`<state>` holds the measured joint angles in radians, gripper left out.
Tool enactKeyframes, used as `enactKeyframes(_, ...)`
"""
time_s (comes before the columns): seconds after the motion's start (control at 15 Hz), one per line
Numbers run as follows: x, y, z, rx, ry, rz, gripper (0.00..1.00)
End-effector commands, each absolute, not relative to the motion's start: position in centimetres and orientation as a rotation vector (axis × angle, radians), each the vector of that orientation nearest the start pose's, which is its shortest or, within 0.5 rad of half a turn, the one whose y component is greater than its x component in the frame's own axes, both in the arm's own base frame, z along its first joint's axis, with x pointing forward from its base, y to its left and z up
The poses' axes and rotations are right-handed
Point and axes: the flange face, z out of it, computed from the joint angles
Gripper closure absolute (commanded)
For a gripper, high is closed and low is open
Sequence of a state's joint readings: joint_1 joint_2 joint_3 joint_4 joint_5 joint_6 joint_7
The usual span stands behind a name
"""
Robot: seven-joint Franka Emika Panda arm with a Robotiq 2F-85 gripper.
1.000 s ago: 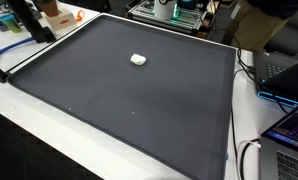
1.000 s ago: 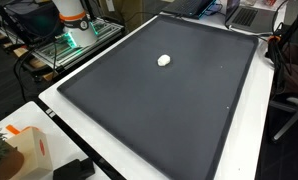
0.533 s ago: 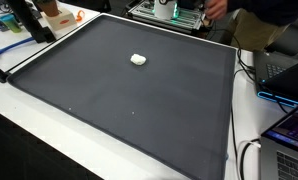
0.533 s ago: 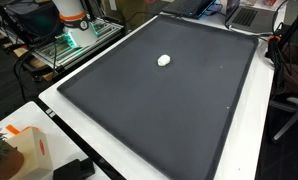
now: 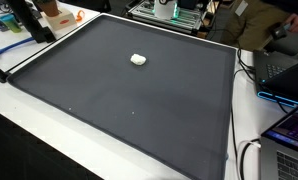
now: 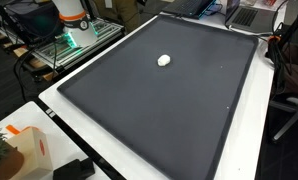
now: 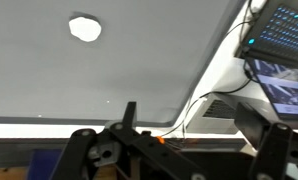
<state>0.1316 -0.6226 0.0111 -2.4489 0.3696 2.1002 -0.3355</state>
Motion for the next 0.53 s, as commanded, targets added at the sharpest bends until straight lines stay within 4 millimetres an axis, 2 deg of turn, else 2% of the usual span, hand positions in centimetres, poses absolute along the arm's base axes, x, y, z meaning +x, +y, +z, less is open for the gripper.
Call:
enactKeyframes(0.0,41.2,6.1,49.3,-2.95,-0.387,-0.411,0.01)
enactKeyframes(0.27,42.0,6.2,42.4,-3.078,-0.273,-0.351,0.0)
enactKeyframes(0.33,41.5,6.9,40.2,-3.069,-0.243,-0.259,0.0)
enactKeyframes(0.4,42.1,6.1,43.1,-3.044,-0.289,-0.323,0.0)
enactKeyframes(0.47,42.0,6.5,41.5,-3.051,-0.274,-0.277,0.0)
